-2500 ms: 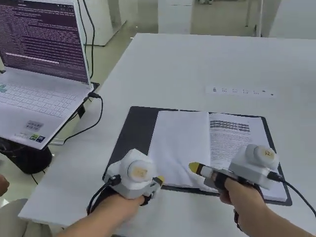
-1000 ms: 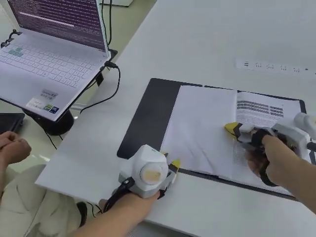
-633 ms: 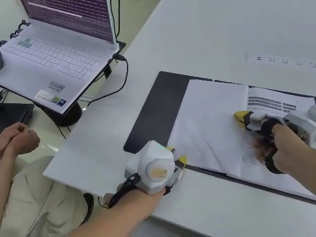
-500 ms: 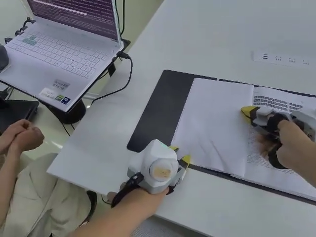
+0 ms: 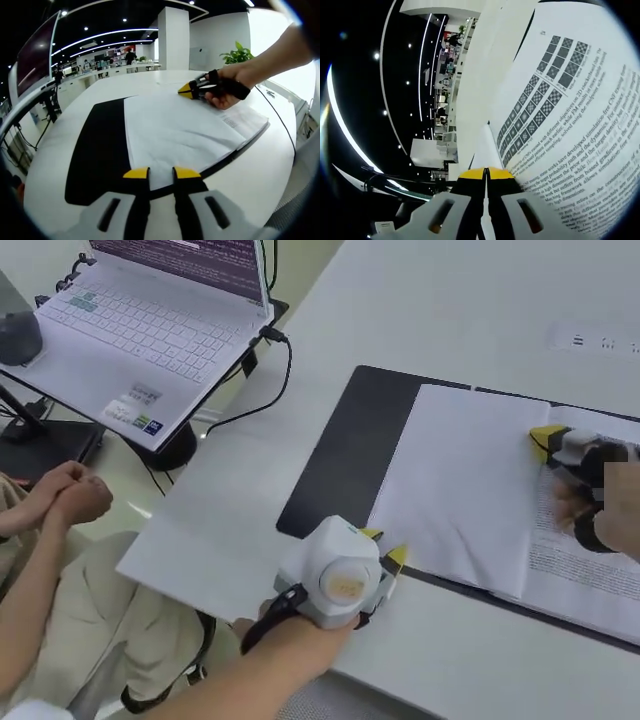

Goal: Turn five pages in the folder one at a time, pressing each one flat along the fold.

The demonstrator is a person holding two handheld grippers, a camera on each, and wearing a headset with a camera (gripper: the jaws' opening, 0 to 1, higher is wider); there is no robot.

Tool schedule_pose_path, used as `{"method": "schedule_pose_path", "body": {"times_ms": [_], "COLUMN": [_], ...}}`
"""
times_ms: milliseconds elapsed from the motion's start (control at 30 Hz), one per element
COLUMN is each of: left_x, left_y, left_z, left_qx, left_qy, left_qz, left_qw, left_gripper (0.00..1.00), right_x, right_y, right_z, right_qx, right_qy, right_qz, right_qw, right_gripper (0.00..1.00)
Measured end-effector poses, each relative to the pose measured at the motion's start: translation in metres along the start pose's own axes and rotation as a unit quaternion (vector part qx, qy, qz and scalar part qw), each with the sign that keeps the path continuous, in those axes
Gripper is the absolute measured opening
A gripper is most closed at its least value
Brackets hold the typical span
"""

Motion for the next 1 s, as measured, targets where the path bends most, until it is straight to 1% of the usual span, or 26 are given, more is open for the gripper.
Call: {"method": "schedule_pose_path", "body": {"times_ms": [200, 333, 400, 433, 500, 600, 700, 767, 833, 900, 1000], "left_x": [0.000, 0.000, 0.000, 0.000, 0.000, 0.000, 0.000, 0.000, 0.000, 0.000, 0.000], "left_y": [0.000, 0.000, 0.000, 0.000, 0.000, 0.001, 0.000, 0.000, 0.000, 0.000, 0.000], "left_z": [0.000, 0.000, 0.000, 0.000, 0.000, 0.000, 0.000, 0.000, 0.000, 0.000, 0.000], "left_qx": [0.000, -0.001, -0.001, -0.001, -0.001, -0.002, -0.002, -0.003, -0.003, -0.003, -0.005], "left_qy": [-0.001, -0.001, -0.001, -0.001, -0.001, -0.001, -0.001, -0.001, -0.001, -0.002, -0.002], "left_qz": [0.000, -0.001, -0.001, -0.001, -0.001, -0.001, -0.001, -0.001, -0.001, -0.001, -0.001], "left_qw": [1.0000, 1.0000, 1.0000, 1.0000, 1.0000, 1.0000, 1.0000, 1.0000, 1.0000, 1.0000, 1.0000], "left_gripper": [0.16, 0.16, 0.16, 0.16, 0.16, 0.16, 0.16, 0.16, 0.16, 0.16, 0.15], "right_x": [0.011, 0.020, 0.023, 0.025, 0.030, 0.034, 0.037, 0.038, 0.035, 0.032, 0.028], "right_y": [-0.007, -0.013, -0.014, -0.016, -0.021, -0.026, -0.031, -0.033, -0.030, -0.029, -0.027], "right_z": [0.005, 0.010, 0.013, 0.015, 0.017, 0.019, 0.021, 0.022, 0.023, 0.023, 0.022], "right_qx": [0.004, -0.010, -0.030, -0.034, -0.038, -0.030, -0.038, -0.057, -0.081, -0.110, -0.137], "right_qy": [0.001, 0.009, 0.015, 0.016, 0.018, 0.017, 0.015, 0.017, 0.018, 0.023, 0.025], "right_qz": [-0.014, -0.022, -0.020, -0.023, -0.025, -0.035, -0.042, -0.044, -0.038, -0.032, -0.018], "right_qw": [0.9999, 0.9997, 0.9992, 0.9990, 0.9988, 0.9988, 0.9983, 0.9972, 0.9958, 0.9932, 0.9900], "right_gripper": [0.00, 0.00, 0.00, 0.00, 0.00, 0.00, 0.00, 0.00, 0.00, 0.00, 0.00]}}
Point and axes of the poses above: the centre of the closed fingertips' face, and the gripper's own axes: x roughly forward along the fingers, z roughly to its left, y roughly out of its underside, the point moved 9 cm from there along -x, roughly backward along the fingers, and after that the axes turned 13 degrees about x, right-handed, at the moved point
